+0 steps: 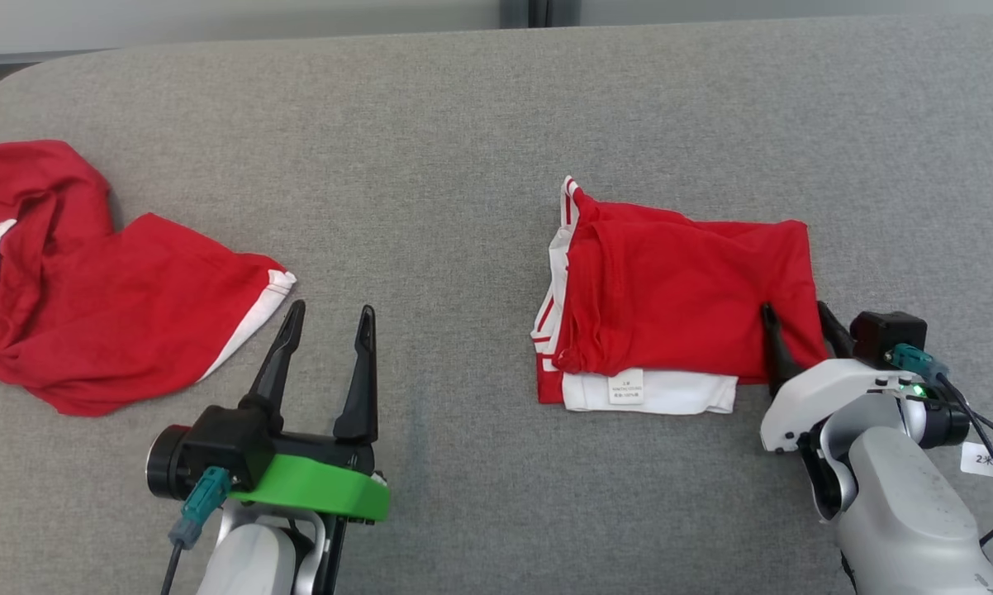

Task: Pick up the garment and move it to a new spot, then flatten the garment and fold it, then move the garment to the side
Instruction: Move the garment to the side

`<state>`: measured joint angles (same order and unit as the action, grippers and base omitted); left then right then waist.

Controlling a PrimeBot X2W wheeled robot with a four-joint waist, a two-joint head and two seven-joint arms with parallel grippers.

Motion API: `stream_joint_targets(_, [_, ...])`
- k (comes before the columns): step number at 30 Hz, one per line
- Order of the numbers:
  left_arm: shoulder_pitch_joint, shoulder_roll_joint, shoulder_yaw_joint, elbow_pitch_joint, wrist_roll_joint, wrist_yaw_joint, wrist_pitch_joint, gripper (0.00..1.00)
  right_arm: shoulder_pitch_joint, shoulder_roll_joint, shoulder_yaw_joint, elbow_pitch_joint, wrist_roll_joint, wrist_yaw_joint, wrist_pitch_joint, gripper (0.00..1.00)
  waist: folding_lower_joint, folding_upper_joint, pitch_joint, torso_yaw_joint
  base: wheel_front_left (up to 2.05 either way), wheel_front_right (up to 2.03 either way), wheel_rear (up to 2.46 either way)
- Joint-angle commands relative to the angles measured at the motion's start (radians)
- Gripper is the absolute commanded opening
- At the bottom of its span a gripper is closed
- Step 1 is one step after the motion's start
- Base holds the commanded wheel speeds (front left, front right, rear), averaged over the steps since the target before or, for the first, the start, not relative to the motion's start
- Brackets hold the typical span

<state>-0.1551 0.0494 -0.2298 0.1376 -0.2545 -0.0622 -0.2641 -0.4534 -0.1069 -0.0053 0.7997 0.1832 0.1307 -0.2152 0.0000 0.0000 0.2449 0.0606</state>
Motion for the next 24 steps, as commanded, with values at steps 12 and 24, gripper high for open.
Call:
stream_joint_targets(12, [-0.033, 0.002, -0.003, -0.033, 0.023, -0.012, 0.000, 1.00, -0.101, -0.119, 0.190, -0.019, -0.057, -0.001, -0.043, 0.00, 0.0000, 0.0000, 0.013, -0.117, 0.00, 0.00, 0.00])
stream_joint_targets(24, [-0.138, 0.004, -0.047, -0.077, 0.076, -0.041, 0.000, 1.00, -0.247, -0.350, 0.239, -0.061, -0.062, -0.001, -0.047, 0.00, 0.0000, 0.0000, 0.165, -0.260, 0.00, 0.00, 0.00])
